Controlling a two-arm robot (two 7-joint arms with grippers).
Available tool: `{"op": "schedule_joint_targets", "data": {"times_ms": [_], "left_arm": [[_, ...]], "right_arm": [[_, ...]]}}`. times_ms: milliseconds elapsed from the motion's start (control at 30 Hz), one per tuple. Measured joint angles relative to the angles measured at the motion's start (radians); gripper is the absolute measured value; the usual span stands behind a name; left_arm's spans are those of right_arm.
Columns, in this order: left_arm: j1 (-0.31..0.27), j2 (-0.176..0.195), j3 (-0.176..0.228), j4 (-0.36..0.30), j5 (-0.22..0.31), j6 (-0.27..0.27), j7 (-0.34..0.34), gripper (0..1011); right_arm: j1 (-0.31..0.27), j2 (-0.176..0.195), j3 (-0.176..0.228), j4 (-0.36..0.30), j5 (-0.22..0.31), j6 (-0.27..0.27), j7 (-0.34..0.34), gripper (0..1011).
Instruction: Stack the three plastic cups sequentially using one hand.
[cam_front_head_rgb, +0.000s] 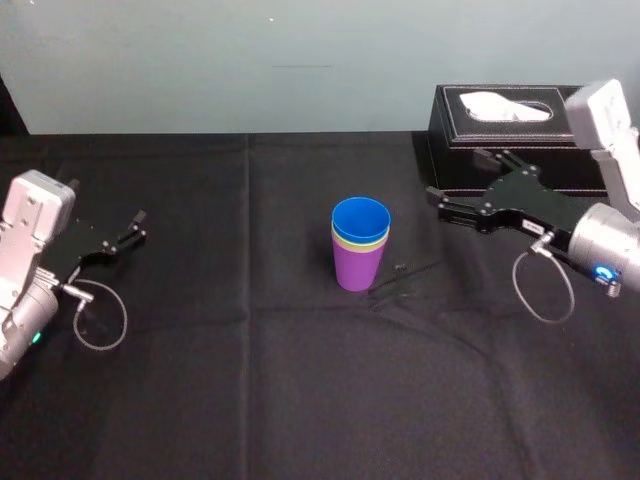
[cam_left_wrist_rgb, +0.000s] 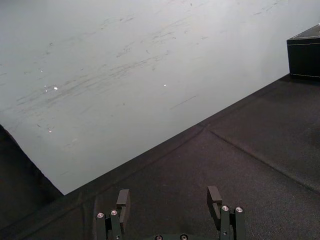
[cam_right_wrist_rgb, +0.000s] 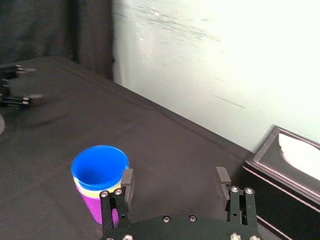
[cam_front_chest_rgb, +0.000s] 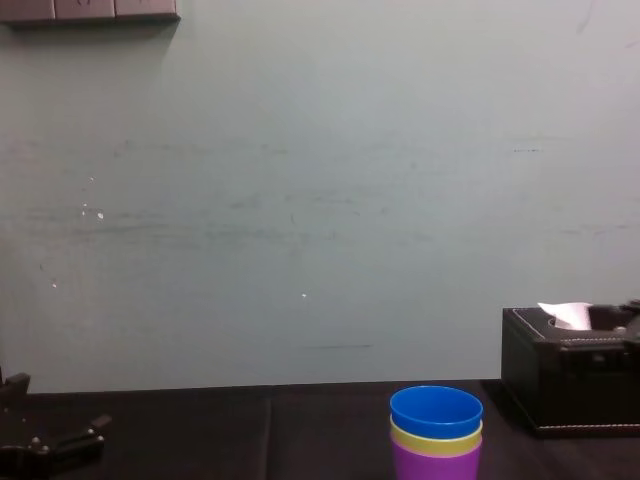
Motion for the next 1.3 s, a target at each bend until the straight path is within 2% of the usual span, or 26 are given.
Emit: {"op": "schedule_joint_targets", "data": {"times_ms": [300,500,667,1300], "left_arm": [[0.000,0.000,0.000,0.000,0.000,0.000,0.000,1011],[0.000,0.000,0.000,0.000,0.000,0.000,0.000,1011],[0.000,0.000,0.000,0.000,0.000,0.000,0.000,1011],[0.000,0.000,0.000,0.000,0.000,0.000,0.000,1011]], "right_arm": [[-0.041,0.000,0.063,0.052,-0.001,-0.013,-0.027,1003],[-0.053,-0.011,0.086,0.092,-0.009,-0.019,-0.033,1003],[-0.056,-0.022,0.096,0.123,-0.013,-0.022,-0.032,1003],[-0.054,-0.019,0.092,0.112,-0.013,-0.022,-0.031,1003]]}}
